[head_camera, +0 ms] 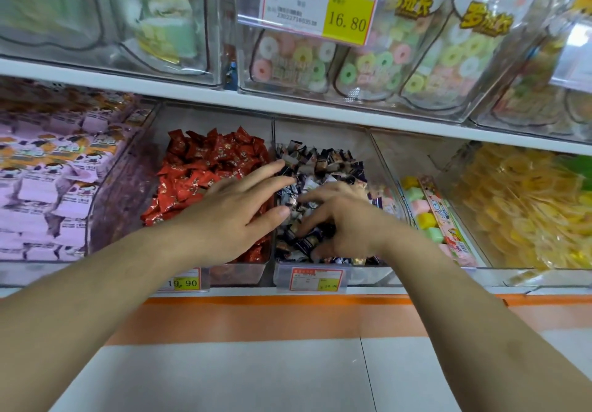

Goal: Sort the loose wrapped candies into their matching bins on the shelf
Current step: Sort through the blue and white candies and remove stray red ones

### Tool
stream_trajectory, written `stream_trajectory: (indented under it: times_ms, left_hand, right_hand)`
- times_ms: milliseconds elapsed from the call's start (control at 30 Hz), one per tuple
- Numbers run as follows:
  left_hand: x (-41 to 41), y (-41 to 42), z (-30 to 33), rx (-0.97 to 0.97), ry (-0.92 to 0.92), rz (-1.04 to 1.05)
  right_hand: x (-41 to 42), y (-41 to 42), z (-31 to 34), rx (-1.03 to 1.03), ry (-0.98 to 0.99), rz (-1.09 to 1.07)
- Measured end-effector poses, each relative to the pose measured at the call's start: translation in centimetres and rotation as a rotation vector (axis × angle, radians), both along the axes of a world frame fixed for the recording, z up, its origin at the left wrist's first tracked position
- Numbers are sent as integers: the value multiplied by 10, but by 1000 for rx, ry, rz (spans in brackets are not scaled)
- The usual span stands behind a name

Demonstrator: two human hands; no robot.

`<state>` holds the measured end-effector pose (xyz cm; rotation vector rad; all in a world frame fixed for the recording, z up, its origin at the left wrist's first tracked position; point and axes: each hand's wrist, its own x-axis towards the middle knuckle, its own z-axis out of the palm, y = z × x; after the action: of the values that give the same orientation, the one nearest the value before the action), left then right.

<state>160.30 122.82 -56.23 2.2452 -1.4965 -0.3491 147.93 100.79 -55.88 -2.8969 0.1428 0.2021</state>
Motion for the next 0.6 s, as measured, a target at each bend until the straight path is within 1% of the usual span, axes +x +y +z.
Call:
stream_trajectory:
  times_ms: [67, 233, 467, 533, 600]
  left_hand:
    - [-1, 0, 2, 6, -1, 3]
    - [-3, 0, 4, 19, 4, 11]
    - [-4, 1, 4, 20, 8, 18]
    - [-5, 1, 5, 17, 6, 16]
    - [-4, 1, 3, 11, 9, 15]
  right_hand:
    - [0, -3, -9, -84, -8, -7]
    - [8, -5, -18, -220, -158, -118]
    - [10, -3, -25, -314, -265, -221]
    - [11, -5, -22, -290, -257, -202]
    - [11, -6, -17, -154, -209, -162]
